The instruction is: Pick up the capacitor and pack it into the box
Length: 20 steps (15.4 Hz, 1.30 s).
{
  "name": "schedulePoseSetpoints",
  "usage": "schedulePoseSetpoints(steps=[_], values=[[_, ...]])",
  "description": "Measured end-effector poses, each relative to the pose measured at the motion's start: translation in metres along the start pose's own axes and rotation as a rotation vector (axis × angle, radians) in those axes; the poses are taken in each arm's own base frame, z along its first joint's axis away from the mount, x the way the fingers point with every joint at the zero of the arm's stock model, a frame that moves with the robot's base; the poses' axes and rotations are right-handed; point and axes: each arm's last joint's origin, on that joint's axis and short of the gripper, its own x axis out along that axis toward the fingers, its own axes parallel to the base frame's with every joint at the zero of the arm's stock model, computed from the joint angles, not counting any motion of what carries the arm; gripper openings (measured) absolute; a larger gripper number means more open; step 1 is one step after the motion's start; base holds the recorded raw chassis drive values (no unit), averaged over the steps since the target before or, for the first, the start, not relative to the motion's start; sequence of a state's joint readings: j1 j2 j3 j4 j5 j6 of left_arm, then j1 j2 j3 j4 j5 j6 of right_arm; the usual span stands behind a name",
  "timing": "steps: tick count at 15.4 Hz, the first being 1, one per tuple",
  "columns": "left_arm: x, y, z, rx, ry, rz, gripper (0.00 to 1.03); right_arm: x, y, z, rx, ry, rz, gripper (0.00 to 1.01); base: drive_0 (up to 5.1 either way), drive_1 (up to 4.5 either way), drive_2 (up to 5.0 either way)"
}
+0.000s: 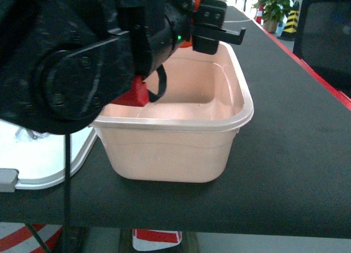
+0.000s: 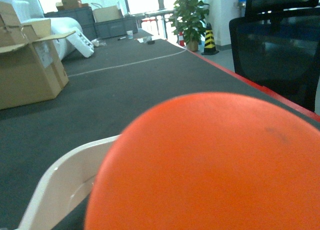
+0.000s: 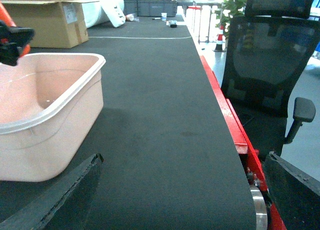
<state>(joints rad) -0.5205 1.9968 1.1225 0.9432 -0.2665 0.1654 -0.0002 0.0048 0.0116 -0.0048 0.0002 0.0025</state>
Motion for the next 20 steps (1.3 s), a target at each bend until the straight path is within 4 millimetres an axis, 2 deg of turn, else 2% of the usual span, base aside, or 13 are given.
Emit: schedulePoseSetpoints(steps=[4, 5, 6, 7, 8, 9, 10, 11, 13, 15, 17, 18, 20], values=[[0.006, 0.004, -0.002, -0.009, 0.0, 0.031, 0.97, 0.0, 0.0, 0.0, 0.0, 0.0, 0.0, 0.98, 0.0, 0.0, 0.0], [0.006, 0.005, -0.003, -0.008, 0.003, 0.037, 0.99, 0.0, 0.0, 0.0, 0.0, 0.0, 0.0, 0.98, 0.0, 0.0, 0.0], [0.005, 0.01, -0.004, -0.038, -0.007, -0.033, 0.98, 0.0, 0.0, 0.0, 0.0, 0.0, 0.0, 0.98, 0.0, 0.0, 0.0], [-0.004, 0.023, -0.002, -0.075, 0.002, -0.04, 0.98, 0.0, 0.0, 0.0, 0.0, 0.001, 0.0, 0.98, 0.0, 0.0, 0.0], [-0.009, 0.049, 0.007, -0.101, -0.014, 0.019, 0.98, 0.0, 0.0, 0.0, 0.0, 0.0, 0.0, 0.98, 0.0, 0.0, 0.0], [-0.017, 0.092, 0.018, -0.122, -0.045, 0.113, 0.98, 0.0, 0.0, 0.0, 0.0, 0.001, 0.0, 0.98, 0.0, 0.0, 0.0], [-0.026, 0.129, 0.022, -0.119, -0.058, 0.193, 0.98, 0.0, 0.0, 0.0, 0.0, 0.0, 0.0, 0.98, 0.0, 0.0, 0.0], [-0.034, 0.158, 0.018, -0.11, -0.047, 0.257, 0.98, 0.0, 0.0, 0.0, 0.0, 0.0, 0.0, 0.98, 0.0, 0.0, 0.0], [-0.043, 0.192, -0.003, -0.101, 0.007, 0.31, 0.98, 0.0, 0.0, 0.0, 0.0, 0.0, 0.0, 0.98, 0.0, 0.0, 0.0], [-0.046, 0.218, -0.03, -0.101, 0.075, 0.351, 0.98, 0.0, 0.0, 0.0, 0.0, 0.001, 0.0, 0.98, 0.0, 0.0, 0.0], [-0.046, 0.234, -0.058, -0.106, 0.151, 0.386, 0.98, 0.0, 0.0, 0.0, 0.0, 0.0, 0.0, 0.98, 0.0, 0.0, 0.0], [-0.042, 0.241, -0.078, -0.114, 0.207, 0.394, 0.98, 0.0, 0.0, 0.0, 0.0, 0.0, 0.0, 0.98, 0.0, 0.0, 0.0], [-0.028, 0.243, -0.117, -0.135, 0.316, 0.364, 0.98, 0.0, 0.0, 0.0, 0.0, 0.0, 0.0, 0.98, 0.0, 0.0, 0.0]])
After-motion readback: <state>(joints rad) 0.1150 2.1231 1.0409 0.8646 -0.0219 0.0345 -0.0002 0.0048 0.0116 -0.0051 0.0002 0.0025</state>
